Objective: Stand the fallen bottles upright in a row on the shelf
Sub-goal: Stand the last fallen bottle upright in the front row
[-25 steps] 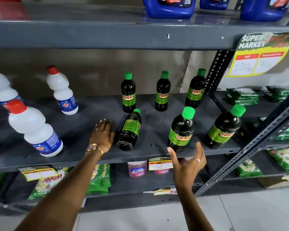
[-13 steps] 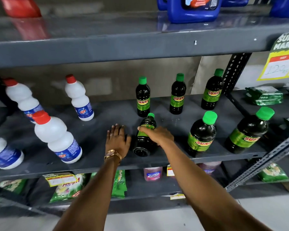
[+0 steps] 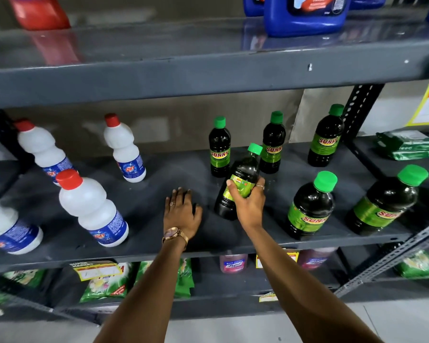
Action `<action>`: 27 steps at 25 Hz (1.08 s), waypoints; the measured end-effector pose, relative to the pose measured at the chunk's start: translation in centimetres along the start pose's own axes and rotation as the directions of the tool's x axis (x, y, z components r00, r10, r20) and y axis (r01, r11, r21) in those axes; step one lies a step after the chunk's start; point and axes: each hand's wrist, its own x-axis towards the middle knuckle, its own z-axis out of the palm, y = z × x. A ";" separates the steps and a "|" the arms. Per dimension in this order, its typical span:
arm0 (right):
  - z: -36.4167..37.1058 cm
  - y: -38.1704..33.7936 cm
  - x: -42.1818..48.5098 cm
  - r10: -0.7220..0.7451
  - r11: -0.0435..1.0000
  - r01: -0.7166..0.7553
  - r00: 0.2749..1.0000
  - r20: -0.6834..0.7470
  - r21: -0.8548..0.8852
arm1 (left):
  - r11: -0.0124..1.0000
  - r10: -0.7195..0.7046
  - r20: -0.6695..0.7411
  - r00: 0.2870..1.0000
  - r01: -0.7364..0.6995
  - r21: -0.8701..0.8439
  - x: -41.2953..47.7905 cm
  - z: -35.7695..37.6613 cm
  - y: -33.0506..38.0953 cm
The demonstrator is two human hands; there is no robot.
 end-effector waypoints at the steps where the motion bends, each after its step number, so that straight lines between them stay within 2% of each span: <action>1: 0.2 0.0 0.5 -0.041 0.999 0.041 0.999 0.003 -0.015 | 1.000 -0.001 0.003 1.000 0.001 0.001 0.0 0.0 0.0; 4: 0.4 0.2 1.4 -0.098 0.987 0.108 0.991 0.089 -0.117 | 1.000 -0.002 0.016 1.000 0.002 0.005 0.1 0.1 -0.2; 7: 0.4 0.5 1.8 -0.089 0.984 0.108 0.987 0.132 -0.141 | 1.000 -0.004 0.018 1.000 0.003 0.007 0.3 0.1 -0.1; 12: -0.8 1.1 0.7 -0.060 0.967 0.130 0.952 0.299 -0.220 | 1.000 -0.006 -0.006 1.000 0.006 0.004 0.1 0.4 -0.1; 15: -0.7 1.1 0.0 -0.098 0.937 0.165 0.970 0.222 -0.307 | 1.000 -0.008 0.012 1.000 0.008 0.009 0.2 0.4 -0.1; 18: 0.4 0.3 0.5 -0.057 0.910 0.118 0.985 0.162 -0.397 | 1.000 -0.012 0.013 1.000 0.012 0.006 0.2 0.4 -0.2; 21: -0.5 1.1 0.2 -0.051 0.940 0.123 0.972 0.227 -0.317 | 1.000 -0.006 0.009 1.000 0.006 0.007 0.1 0.6 -0.2; 25: -0.9 1.4 0.1 -0.078 0.946 0.122 0.985 0.156 -0.300 | 1.000 -0.009 0.004 1.000 0.009 0.002 0.2 0.5 -0.2; 27: -0.6 1.3 0.6 -0.067 0.953 0.113 0.984 0.167 -0.281 | 1.000 -0.011 0.011 1.000 0.011 -0.004 0.2 0.5 -0.2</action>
